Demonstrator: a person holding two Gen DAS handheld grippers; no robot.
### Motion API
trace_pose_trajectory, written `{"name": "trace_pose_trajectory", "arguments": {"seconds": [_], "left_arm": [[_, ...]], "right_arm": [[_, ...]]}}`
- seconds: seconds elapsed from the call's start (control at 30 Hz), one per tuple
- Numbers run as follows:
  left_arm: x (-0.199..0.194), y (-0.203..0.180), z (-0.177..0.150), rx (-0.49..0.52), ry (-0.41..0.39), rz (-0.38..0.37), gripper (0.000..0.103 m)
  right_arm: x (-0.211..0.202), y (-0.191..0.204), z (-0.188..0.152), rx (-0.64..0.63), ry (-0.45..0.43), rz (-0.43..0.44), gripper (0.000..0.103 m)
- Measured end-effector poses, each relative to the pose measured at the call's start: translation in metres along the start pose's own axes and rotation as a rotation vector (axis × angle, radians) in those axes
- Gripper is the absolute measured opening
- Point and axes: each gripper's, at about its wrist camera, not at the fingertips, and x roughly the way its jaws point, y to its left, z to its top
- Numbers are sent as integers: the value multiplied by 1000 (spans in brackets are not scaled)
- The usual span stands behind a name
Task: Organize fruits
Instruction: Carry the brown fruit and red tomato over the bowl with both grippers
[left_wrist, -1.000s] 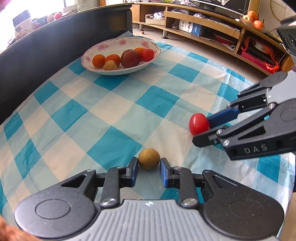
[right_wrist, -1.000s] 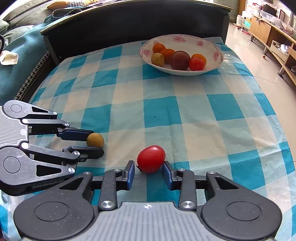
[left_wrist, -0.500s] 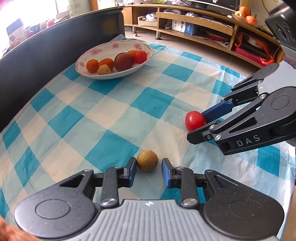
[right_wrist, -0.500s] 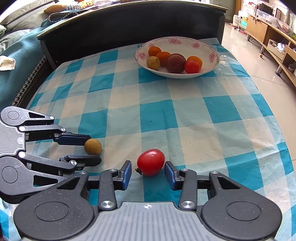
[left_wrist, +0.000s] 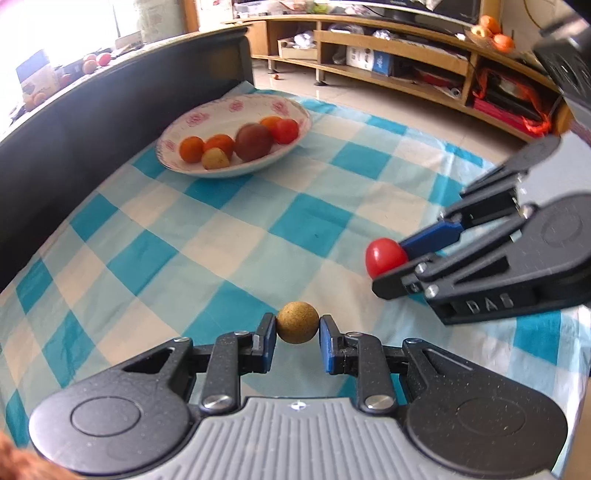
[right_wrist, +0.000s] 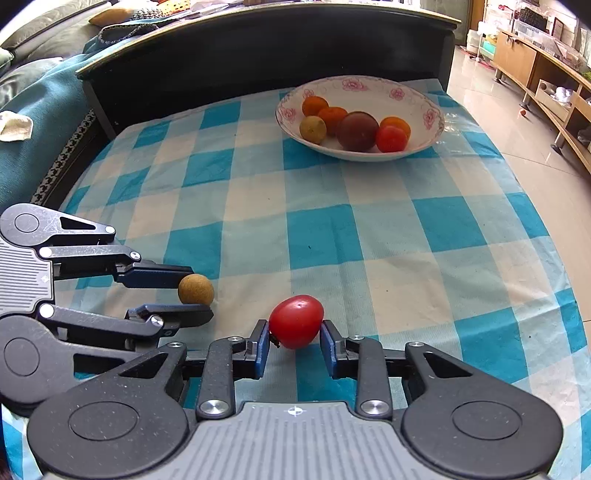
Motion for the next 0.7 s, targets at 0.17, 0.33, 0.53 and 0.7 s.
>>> {"name": "trace_pose_trajectory", "arguments": {"seconds": [0.17, 0.33, 0.53, 0.7], "left_arm": [[-3, 6, 15, -14, -40, 33, 34], [-5, 13, 35, -30, -84, 58, 34], [-12, 19, 54, -62, -146, 99, 34], [-17, 17, 67, -65, -148, 134, 34]], "right_arm": [[-7, 0, 9, 11, -42, 6, 25], [-16, 0, 24, 8, -95, 6, 25], [-27, -8, 45, 18, -160, 1, 24], [-33, -11, 56, 12, -196, -16, 25]]}}
